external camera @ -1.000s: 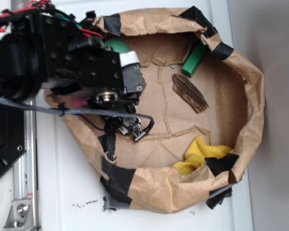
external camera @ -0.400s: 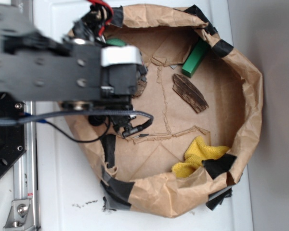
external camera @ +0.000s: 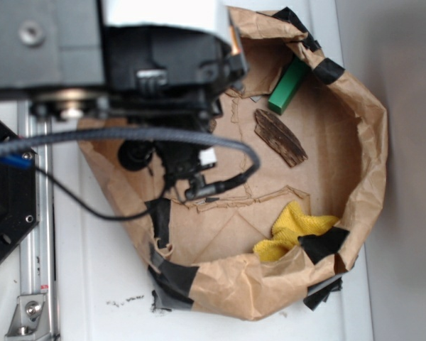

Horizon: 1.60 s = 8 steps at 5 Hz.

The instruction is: Grab the black box.

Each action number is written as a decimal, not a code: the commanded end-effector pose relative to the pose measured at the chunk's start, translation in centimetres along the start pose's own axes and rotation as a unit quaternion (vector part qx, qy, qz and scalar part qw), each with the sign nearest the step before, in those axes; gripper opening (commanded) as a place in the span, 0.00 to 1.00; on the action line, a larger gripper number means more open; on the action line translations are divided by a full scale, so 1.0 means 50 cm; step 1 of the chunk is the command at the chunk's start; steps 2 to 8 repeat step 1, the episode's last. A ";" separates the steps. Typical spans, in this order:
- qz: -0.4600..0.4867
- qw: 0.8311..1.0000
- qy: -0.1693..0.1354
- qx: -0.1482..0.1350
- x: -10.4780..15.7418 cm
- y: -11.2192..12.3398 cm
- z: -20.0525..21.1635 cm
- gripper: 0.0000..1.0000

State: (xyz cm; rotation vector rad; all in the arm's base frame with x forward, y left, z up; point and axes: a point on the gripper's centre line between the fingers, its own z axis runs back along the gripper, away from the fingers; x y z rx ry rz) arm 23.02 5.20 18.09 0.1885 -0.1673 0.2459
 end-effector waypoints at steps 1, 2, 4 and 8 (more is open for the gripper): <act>-0.021 1.000 -0.011 0.017 0.030 0.008 -0.014 0.00; -0.021 1.000 -0.011 0.017 0.030 0.008 -0.014 0.00; -0.021 1.000 -0.011 0.017 0.030 0.008 -0.014 0.00; -0.021 1.000 -0.011 0.017 0.030 0.008 -0.014 0.00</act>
